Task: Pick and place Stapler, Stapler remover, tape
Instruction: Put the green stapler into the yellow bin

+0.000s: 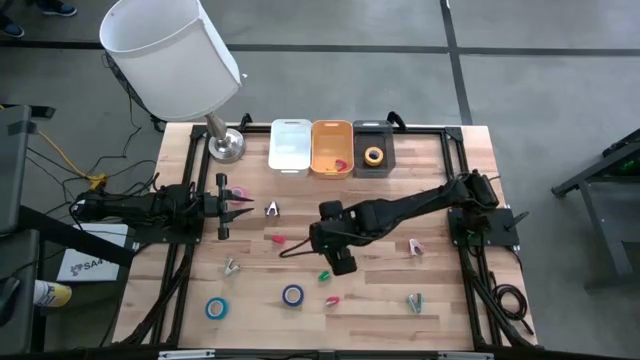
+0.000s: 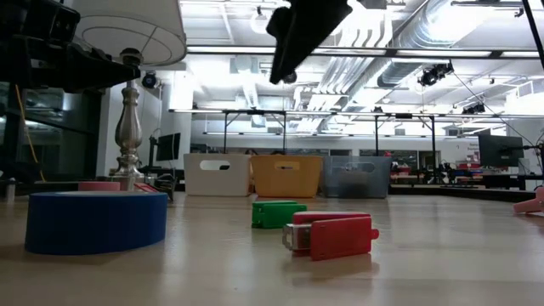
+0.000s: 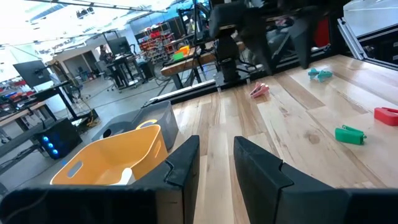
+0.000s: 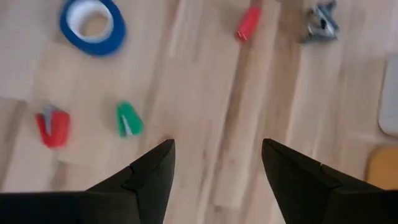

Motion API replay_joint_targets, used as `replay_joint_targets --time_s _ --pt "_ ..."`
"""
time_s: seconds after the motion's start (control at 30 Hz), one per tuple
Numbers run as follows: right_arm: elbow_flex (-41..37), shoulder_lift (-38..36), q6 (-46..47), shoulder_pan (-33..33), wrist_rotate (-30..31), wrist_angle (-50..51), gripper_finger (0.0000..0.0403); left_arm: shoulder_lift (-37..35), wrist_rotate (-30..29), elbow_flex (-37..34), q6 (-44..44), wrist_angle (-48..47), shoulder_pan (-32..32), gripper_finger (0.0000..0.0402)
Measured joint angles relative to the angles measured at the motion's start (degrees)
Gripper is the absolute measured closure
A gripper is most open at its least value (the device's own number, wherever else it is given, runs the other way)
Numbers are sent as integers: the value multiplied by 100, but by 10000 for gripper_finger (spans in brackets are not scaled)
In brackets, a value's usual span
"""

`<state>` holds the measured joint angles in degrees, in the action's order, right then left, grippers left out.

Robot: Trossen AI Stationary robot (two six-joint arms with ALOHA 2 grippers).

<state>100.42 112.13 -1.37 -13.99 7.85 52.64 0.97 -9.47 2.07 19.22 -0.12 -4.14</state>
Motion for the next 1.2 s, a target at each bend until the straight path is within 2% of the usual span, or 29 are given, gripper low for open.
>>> replay_joint_targets --time_s 0.27,0.63,1.2 --pt "-7 186 -85 -245 -235 -534 171 0 2 1 0 0 0 305" --pt "-9 800 -427 -538 -517 -468 171 0 0 0 0 0 0 305" --pt "-9 1561 -662 -521 -850 -439 171 0 0 1 0 0 0 305"
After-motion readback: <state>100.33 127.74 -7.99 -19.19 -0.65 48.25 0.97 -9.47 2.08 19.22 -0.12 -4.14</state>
